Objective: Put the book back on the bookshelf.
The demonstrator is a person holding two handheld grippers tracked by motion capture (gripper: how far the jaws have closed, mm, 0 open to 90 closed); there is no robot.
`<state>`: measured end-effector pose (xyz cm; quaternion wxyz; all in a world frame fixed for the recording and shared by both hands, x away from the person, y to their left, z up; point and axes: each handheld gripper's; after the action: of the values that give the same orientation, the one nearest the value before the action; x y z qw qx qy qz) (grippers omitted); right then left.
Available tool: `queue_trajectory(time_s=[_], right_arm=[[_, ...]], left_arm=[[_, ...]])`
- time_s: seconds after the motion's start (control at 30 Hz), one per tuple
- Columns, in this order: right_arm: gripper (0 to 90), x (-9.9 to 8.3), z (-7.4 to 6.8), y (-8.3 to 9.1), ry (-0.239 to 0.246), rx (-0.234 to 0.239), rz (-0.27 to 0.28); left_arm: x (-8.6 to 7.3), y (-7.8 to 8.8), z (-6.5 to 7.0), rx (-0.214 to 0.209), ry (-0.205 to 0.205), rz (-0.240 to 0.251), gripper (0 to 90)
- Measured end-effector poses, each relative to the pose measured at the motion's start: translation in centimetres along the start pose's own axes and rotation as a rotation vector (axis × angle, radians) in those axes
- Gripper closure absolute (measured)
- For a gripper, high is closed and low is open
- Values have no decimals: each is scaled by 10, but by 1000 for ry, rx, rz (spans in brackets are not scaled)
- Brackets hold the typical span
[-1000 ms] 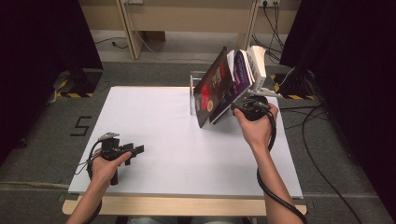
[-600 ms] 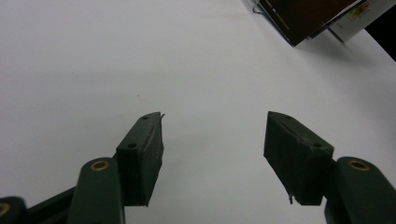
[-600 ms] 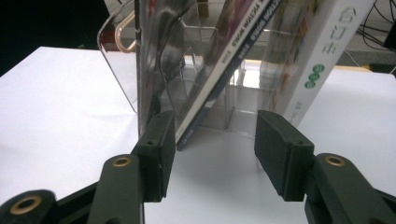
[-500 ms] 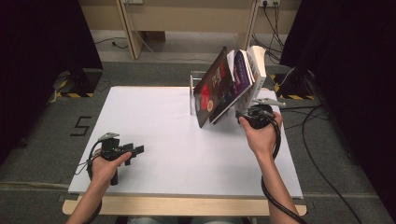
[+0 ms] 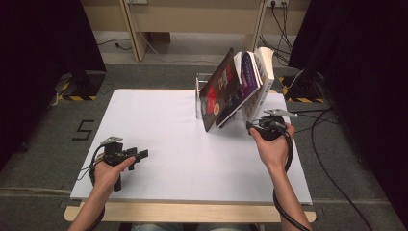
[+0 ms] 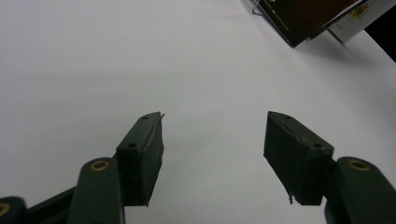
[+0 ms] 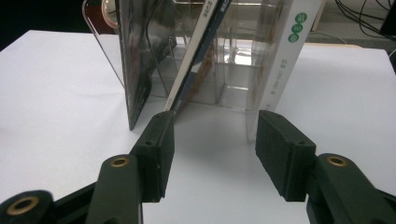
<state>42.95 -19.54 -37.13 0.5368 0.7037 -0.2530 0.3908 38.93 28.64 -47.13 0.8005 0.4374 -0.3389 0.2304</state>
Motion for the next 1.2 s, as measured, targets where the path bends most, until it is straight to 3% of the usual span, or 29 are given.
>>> queue_trajectory(time_s=[1.2], right_arm=[[454,-59,28,5,-30,-42,-56]], left_arm=[[0,1,-2,4,1,2,364]])
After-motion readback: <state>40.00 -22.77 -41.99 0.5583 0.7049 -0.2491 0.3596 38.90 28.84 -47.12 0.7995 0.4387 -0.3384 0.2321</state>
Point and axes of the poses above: each handheld gripper's, and its own axes: y roughly backward along the jaws, x roughly out of its top, z roughly to its right, and after that the axes turned 1 degree about z, right-handed
